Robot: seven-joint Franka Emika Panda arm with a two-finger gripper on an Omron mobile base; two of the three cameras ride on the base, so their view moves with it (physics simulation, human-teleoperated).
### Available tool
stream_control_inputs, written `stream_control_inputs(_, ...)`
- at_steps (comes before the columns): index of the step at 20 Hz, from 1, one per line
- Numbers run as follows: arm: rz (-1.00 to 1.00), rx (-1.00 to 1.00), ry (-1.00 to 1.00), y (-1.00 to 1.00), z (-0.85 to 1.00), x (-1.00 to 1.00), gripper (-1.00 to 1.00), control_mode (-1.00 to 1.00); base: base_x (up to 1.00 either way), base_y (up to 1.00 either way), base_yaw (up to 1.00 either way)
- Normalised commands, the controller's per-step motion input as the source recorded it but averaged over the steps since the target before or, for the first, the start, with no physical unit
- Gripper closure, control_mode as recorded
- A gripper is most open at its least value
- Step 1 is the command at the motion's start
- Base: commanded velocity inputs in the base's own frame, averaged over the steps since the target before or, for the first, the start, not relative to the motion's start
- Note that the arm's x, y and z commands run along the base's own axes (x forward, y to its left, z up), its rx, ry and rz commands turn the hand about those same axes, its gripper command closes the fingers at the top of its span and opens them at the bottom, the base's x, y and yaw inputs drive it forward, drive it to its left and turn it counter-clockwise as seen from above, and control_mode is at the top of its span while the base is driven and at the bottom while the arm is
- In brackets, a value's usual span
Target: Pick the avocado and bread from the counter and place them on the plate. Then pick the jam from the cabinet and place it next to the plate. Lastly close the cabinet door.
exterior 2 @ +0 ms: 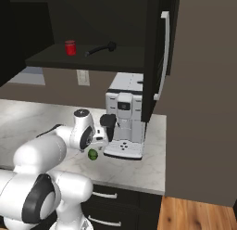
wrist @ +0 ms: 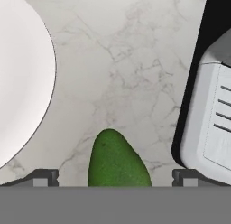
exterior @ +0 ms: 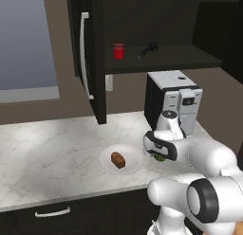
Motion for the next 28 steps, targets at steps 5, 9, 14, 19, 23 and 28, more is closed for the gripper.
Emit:
stream_control_inputs(5, 0.05, -0.02, 0.00, 0.00, -0.47, -0.05, -1.00, -1.00, 0.00, 0.00, 0.00)
stream_control_inputs(9, 0.05, -0.04, 0.00, 0.00, -0.51, -0.24, -1.00, -1.00, 0.00, 0.00, 0.00)
stream_control_inputs(14, 0.10, -0.05, 0.00, 0.00, -0.55, -0.36, -1.00, -1.00, 0.00, 0.00, 0.00)
stream_control_inputs(19, 0.12, -0.03, 0.00, 0.00, -0.58, -0.19, -1.00, -1.00, 0.00, 0.00, 0.00)
stream_control_inputs(23, 0.13, -0.03, 0.00, 0.00, -0.63, -0.08, -1.00, -1.00, 0.00, 0.00, 0.00)
stream_control_inputs(28, 0.15, -0.03, 0.00, 0.00, -0.73, -0.29, -1.00, -1.00, 0.00, 0.00, 0.00)
